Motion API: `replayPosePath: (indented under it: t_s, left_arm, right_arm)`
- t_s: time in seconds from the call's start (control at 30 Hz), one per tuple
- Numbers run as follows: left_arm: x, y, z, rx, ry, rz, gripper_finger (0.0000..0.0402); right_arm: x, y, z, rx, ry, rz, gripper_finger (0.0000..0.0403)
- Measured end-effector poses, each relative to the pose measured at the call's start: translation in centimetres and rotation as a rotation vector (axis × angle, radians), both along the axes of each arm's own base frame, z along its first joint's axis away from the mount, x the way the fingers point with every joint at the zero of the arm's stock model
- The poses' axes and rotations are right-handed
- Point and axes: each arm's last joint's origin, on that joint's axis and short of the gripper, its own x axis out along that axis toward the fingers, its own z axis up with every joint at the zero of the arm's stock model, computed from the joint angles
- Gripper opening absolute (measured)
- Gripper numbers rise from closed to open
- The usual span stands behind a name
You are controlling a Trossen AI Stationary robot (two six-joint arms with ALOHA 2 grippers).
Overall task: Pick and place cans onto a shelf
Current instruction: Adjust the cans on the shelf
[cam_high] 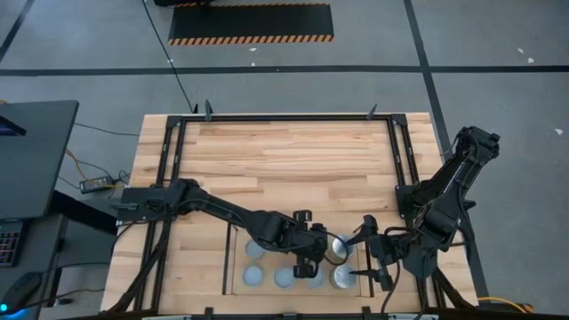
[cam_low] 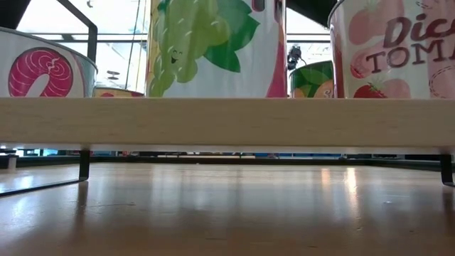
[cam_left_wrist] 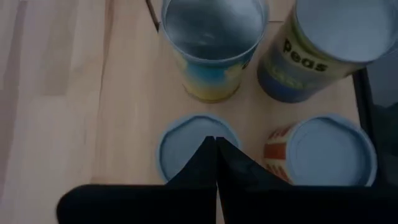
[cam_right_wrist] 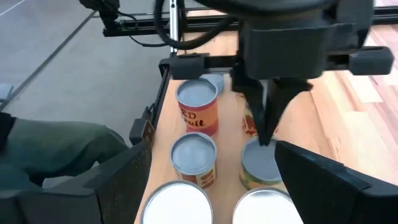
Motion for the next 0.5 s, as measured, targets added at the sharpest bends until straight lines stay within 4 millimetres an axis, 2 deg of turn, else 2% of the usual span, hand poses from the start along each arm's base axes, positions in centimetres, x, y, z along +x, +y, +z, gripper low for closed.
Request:
replayPosePath:
  t_s: [0.17, 0.43, 0.5]
  left_arm:
    - [0.4, 0.3, -1.3, 0.008, 0.043, -0.009, 0.0002]
    - [1.2, 0.5, -4.0, 0.028, 0.118, -0.008, 0.0002]
    - [1.3, 0.6, -4.0, 0.026, 0.112, -0.006, 0.0002]
  right_arm:
    - [0.0, 0.0, -0.5, 0.009, 0.001, -0.005, 0.0348]
    - [-0.1, -0.1, -2.9, 0.035, 0.003, -0.024, 0.0348]
    - [-0.1, -0.2, -3.3, 0.043, 0.009, -0.031, 0.0348]
